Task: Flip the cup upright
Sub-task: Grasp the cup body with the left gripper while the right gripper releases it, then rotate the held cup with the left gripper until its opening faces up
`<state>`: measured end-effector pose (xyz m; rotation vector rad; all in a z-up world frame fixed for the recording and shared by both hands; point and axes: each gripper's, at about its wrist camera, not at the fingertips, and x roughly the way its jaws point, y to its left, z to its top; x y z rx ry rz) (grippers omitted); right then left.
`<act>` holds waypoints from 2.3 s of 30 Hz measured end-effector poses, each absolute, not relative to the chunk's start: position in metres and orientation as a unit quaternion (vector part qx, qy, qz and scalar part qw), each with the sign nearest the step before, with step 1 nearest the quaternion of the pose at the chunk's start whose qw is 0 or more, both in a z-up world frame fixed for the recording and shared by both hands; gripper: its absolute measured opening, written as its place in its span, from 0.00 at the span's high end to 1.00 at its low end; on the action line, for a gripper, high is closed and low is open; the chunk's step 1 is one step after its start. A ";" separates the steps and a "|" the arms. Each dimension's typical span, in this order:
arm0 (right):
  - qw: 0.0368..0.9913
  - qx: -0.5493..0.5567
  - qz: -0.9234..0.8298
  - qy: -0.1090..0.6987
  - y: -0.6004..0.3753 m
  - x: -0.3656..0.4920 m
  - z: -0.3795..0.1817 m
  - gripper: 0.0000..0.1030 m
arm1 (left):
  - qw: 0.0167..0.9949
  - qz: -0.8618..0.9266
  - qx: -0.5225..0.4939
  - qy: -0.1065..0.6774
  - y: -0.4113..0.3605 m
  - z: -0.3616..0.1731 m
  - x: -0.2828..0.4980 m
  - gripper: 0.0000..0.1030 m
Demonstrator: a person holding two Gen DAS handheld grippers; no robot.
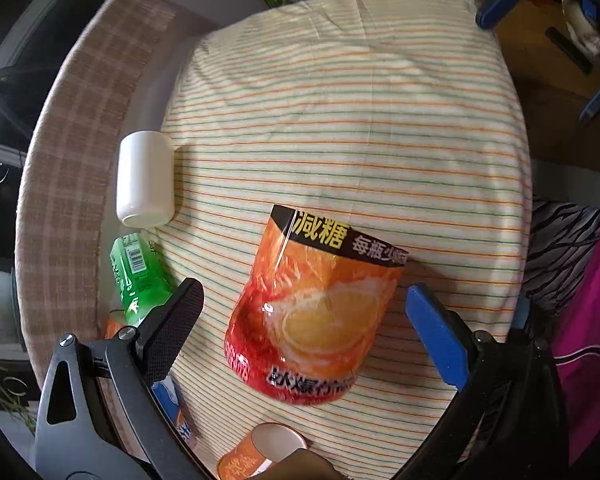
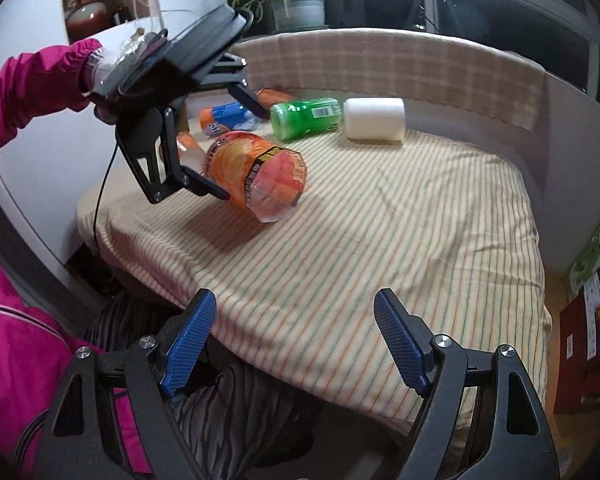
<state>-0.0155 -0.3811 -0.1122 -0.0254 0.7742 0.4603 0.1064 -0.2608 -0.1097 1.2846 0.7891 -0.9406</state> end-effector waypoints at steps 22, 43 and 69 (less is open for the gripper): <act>0.907 0.013 0.204 0.368 -0.392 -0.010 -0.111 0.21 | 0.648 -0.400 0.532 0.370 -0.262 -0.124 0.121 0.16; 0.910 -0.009 0.223 0.350 -0.360 -0.008 -0.100 0.21 | 0.840 -0.366 0.147 0.372 -0.149 -0.090 0.108 0.17; 0.908 -0.022 0.254 0.331 -0.308 -0.022 -0.082 0.21 | 0.874 -0.324 0.080 0.354 -0.084 -0.109 0.072 0.13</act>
